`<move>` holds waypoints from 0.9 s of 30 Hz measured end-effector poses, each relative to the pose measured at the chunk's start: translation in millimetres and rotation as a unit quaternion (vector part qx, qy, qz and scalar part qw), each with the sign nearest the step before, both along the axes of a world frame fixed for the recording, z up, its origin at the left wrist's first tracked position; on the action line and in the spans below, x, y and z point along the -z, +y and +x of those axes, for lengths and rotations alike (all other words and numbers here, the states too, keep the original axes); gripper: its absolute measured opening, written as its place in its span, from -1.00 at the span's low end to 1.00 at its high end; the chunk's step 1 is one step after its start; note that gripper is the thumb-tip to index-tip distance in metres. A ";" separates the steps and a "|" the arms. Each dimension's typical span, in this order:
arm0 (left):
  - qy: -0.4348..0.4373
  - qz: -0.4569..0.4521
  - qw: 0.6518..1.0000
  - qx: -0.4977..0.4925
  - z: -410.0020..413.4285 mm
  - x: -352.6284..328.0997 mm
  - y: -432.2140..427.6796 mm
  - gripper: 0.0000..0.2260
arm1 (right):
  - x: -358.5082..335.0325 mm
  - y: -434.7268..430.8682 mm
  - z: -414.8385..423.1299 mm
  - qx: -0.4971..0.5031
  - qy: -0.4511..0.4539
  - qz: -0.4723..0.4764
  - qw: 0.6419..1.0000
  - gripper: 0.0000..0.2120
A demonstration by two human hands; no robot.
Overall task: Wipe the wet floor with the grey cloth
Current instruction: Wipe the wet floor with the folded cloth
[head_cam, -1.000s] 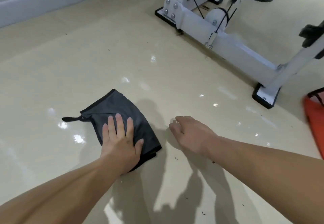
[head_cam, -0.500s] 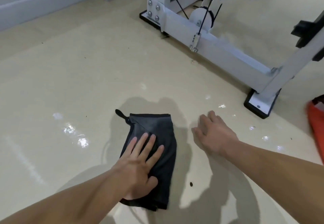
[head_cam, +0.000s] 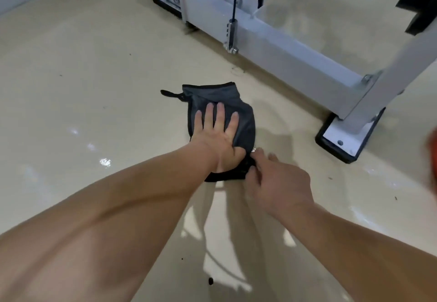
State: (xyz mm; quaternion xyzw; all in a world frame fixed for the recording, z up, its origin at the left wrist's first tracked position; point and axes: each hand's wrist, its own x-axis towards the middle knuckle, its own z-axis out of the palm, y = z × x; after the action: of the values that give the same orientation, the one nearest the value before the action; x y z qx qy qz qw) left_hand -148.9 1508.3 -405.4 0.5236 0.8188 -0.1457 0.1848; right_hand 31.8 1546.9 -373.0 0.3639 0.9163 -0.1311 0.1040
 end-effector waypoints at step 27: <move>-0.054 -0.083 0.995 -0.007 29.0 -27.0 -412.6 -0.34 | -68.8 -254.1 -157.9 -0.218 -0.186 -0.088 0.954 -0.76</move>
State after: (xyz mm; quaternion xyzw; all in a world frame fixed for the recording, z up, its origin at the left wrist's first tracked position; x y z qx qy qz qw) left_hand -119.9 1095.7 -378.4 0.5080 0.7962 -0.1840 0.2723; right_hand -126.1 1292.8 -304.3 0.1623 0.9225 -0.1151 0.3307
